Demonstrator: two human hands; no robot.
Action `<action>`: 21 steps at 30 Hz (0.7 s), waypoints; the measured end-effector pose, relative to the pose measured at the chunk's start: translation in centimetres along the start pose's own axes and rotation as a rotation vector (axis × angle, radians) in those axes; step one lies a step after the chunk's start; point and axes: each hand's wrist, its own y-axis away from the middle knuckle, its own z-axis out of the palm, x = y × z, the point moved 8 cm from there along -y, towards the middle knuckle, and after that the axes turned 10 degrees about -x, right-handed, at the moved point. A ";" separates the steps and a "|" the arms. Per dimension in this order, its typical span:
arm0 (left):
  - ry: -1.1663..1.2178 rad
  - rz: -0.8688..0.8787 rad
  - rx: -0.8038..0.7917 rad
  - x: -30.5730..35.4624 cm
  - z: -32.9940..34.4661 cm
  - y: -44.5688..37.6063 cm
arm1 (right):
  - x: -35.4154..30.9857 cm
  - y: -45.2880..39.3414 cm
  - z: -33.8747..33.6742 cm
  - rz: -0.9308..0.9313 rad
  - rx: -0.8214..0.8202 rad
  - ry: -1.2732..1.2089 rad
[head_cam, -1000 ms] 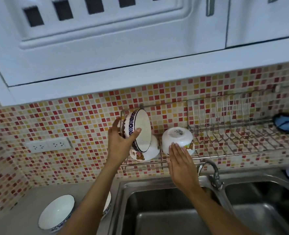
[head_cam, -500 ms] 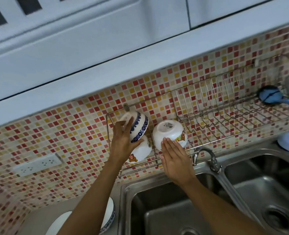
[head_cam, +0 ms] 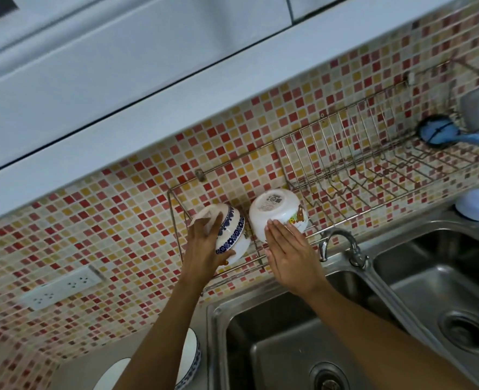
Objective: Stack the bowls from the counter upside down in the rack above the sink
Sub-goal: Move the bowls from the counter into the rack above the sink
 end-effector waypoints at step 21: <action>0.049 0.001 -0.152 0.0 2.5 -0.6 | -0.1 0.2 -0.3 0.032 0.111 -0.024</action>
